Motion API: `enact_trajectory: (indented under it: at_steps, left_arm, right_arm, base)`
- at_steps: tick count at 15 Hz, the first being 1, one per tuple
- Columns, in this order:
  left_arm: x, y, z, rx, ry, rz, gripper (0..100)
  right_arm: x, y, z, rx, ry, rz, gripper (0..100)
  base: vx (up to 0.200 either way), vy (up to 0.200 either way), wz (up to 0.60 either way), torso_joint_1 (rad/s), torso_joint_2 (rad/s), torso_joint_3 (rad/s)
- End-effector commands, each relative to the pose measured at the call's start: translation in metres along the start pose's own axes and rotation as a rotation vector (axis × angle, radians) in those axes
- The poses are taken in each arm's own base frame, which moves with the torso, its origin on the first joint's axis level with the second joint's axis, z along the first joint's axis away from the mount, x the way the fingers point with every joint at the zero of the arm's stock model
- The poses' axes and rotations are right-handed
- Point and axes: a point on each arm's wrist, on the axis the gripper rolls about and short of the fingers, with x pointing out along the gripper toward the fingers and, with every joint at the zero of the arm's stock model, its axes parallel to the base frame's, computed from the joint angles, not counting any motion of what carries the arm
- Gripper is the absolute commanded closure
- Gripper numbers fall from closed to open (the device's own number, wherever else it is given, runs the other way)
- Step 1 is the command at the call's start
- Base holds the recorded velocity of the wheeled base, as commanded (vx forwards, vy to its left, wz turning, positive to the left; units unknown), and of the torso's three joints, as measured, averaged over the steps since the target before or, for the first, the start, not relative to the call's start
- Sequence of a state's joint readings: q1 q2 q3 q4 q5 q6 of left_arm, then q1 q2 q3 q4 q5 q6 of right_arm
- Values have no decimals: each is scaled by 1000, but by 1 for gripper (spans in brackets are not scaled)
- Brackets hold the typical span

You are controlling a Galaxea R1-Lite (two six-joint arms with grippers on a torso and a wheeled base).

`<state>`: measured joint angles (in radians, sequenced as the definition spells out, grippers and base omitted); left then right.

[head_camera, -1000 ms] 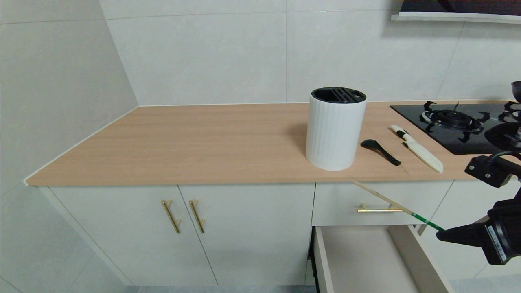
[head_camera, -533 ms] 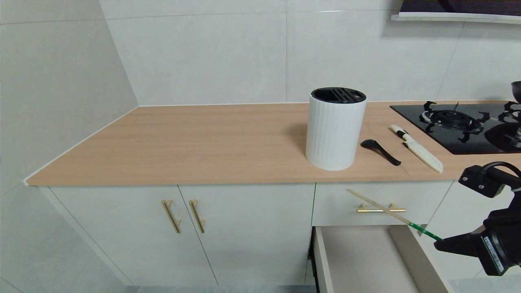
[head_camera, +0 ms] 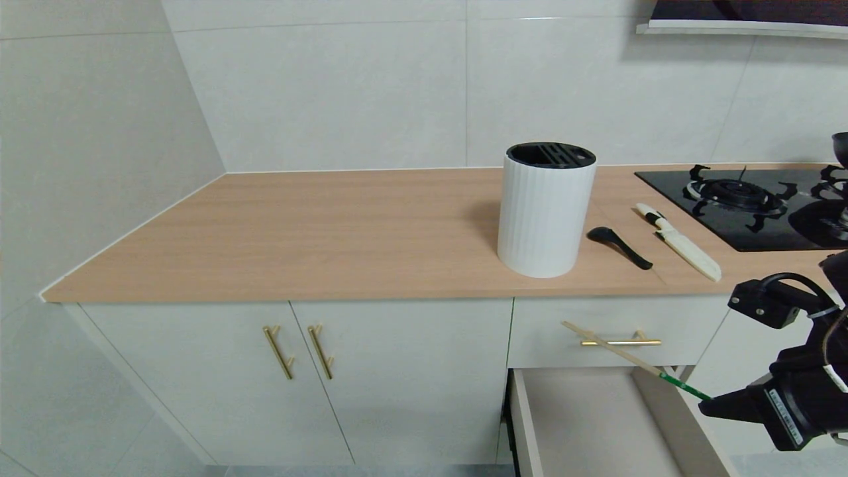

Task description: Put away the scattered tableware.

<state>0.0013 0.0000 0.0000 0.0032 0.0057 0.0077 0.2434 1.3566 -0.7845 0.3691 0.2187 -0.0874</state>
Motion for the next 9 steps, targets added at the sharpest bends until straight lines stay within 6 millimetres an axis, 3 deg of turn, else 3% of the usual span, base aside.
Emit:
enact_trajectory:
  at_steps: [1, 4, 9]
  left_arm:
    - [0, 0, 0, 0, 1, 1, 0]
    - [0, 0, 0, 0, 1, 1, 0]
    - [0, 0, 0, 0, 1, -1, 0]
  right_arm:
    - [7, -2, 1, 6, 27, 3, 100]
    - [14, -3, 1, 12, 57, 6, 100]
    - [25, -6, 3, 18, 81, 7, 100]
  base:
    - [0, 0, 0, 0, 0, 0]
    - [0, 0, 0, -98, 227, 129]
    - [0, 0, 0, -189, 463, 268]
